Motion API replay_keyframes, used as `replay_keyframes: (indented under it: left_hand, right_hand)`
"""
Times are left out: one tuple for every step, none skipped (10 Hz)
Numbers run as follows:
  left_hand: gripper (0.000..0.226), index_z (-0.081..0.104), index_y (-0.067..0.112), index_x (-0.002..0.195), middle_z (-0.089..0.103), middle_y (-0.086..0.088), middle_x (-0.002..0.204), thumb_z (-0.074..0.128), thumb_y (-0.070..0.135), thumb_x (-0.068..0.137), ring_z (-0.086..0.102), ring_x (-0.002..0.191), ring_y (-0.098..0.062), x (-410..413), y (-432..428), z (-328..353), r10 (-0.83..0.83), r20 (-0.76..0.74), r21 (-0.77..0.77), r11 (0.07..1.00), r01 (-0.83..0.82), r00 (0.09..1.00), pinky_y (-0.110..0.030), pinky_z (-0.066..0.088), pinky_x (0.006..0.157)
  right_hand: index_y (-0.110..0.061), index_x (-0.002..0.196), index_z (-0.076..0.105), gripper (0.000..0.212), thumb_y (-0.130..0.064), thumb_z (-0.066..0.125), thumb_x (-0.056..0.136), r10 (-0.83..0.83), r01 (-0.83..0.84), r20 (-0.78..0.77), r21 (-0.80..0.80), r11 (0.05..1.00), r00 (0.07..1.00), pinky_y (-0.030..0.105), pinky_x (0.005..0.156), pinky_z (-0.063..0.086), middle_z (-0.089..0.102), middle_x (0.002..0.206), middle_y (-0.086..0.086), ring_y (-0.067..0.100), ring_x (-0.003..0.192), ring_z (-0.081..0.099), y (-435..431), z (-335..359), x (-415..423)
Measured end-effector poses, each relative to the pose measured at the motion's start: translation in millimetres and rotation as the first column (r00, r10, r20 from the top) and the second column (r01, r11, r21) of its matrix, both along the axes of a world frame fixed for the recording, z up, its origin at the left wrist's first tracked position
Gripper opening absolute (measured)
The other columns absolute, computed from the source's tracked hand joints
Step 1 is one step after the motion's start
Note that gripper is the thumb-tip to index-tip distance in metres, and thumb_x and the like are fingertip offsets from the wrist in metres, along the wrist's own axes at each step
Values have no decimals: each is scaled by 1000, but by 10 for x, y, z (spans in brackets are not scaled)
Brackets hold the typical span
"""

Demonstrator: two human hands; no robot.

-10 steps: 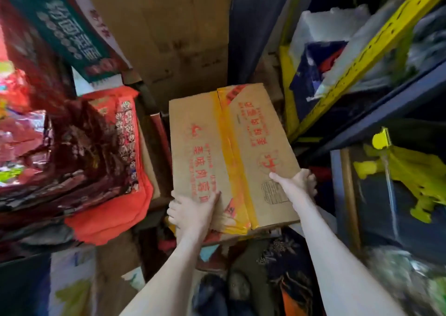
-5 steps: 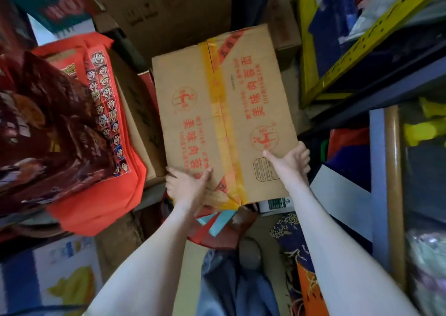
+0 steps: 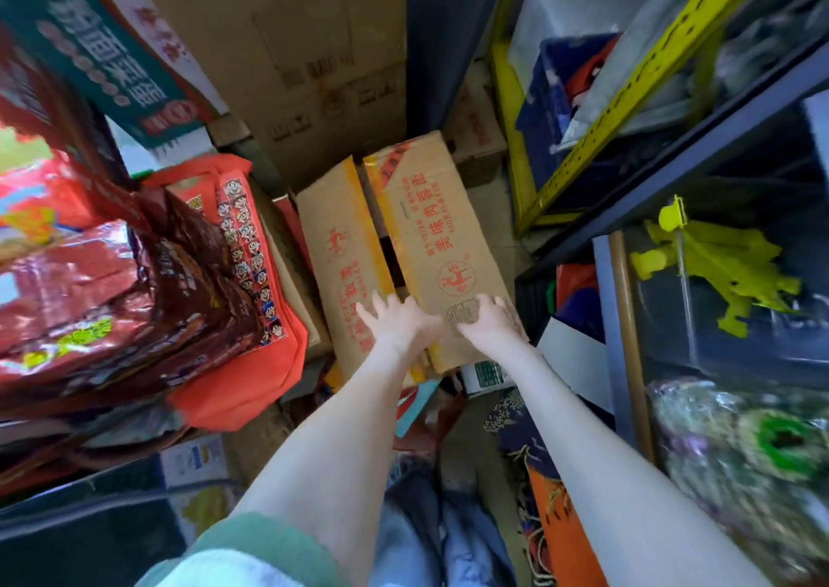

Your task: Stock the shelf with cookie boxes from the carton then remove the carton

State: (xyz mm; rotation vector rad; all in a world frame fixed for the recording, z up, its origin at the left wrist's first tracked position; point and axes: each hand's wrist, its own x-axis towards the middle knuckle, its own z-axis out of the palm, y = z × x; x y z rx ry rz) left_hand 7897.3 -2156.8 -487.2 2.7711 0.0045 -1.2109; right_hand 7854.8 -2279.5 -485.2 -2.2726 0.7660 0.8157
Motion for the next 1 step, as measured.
replay_keyframes:
  left_hand:
    - [54, 48, 25, 135, 19, -9, 156, 40, 43, 85, -7, 144, -39, -123, 42, 252, -128, 108, 26, 992, 126, 986, -63, -17, 107]
  right_hand:
    - [-13, 143, 36, 59, -33, 57, 91, 15, -17, 25, 83, 996, 1000, 36, 100, 41, 37, 144, 7, 27, 127, 43, -12, 374, -69]
